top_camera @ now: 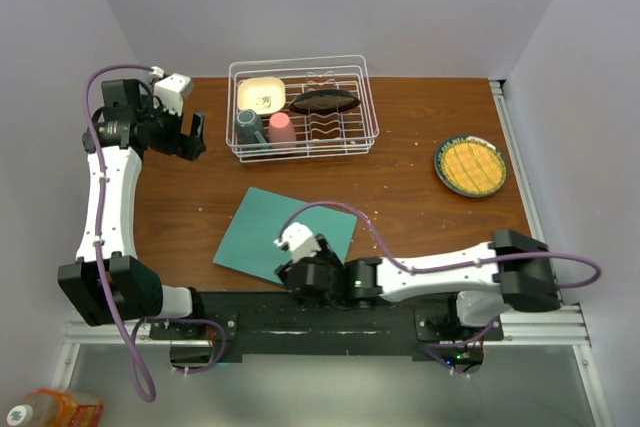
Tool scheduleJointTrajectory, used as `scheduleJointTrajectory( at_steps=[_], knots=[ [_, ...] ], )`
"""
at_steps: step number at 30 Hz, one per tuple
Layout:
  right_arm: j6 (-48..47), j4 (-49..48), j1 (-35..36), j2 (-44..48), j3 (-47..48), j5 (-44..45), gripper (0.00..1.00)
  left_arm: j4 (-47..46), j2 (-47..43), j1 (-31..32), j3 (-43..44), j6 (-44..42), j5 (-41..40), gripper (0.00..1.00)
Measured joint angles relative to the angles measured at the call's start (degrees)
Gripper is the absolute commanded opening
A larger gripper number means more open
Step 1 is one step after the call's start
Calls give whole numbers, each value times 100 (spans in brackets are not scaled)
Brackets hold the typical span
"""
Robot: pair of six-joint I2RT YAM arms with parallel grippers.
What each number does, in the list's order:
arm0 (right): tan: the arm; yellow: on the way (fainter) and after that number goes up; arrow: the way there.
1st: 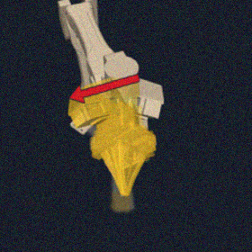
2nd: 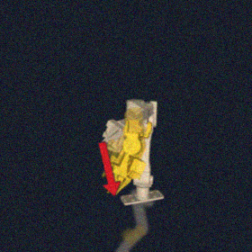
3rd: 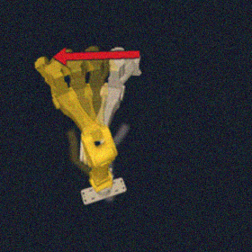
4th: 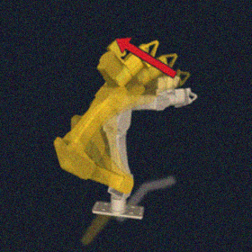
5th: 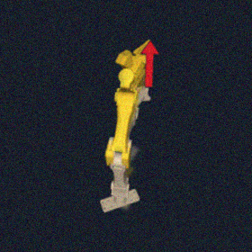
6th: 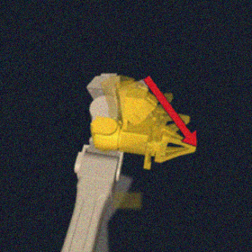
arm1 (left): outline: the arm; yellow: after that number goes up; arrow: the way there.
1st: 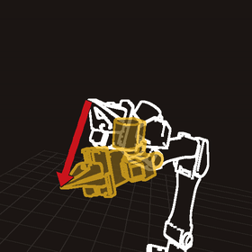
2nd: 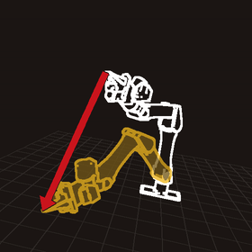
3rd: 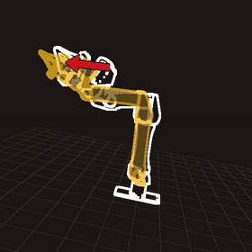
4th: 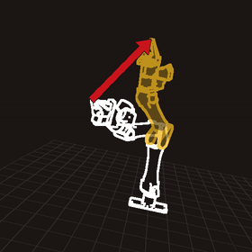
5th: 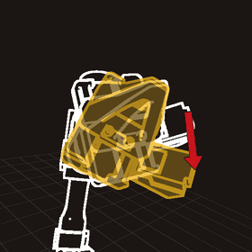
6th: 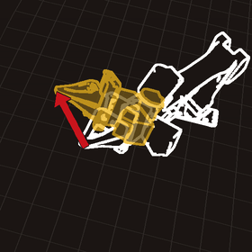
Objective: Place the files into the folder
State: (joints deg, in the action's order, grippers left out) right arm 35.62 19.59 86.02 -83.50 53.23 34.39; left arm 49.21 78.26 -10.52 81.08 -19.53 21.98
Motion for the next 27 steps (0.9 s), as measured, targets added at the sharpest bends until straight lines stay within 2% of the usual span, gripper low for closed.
scheduleJointTrajectory(
  at_steps=[5, 12, 20, 27],
  knots=[
    [-1725, -774, -22, -1261, 938, -273, 79, 59, 0, 0, 0, -20, 0, 100],
    [-2903, -1788, -201, -2459, 1635, -909, 79, 199, 0, 0, 2, -74, -76, 100],
    [-3600, -2345, -308, -3762, 2573, -1215, 76, 345, 0, 0, 151, -57, -138, 100],
    [-3270, -2649, -887, -4140, 2929, -968, 68, 389, 4, 0, 175, -55, -127, 100]
  ],
)
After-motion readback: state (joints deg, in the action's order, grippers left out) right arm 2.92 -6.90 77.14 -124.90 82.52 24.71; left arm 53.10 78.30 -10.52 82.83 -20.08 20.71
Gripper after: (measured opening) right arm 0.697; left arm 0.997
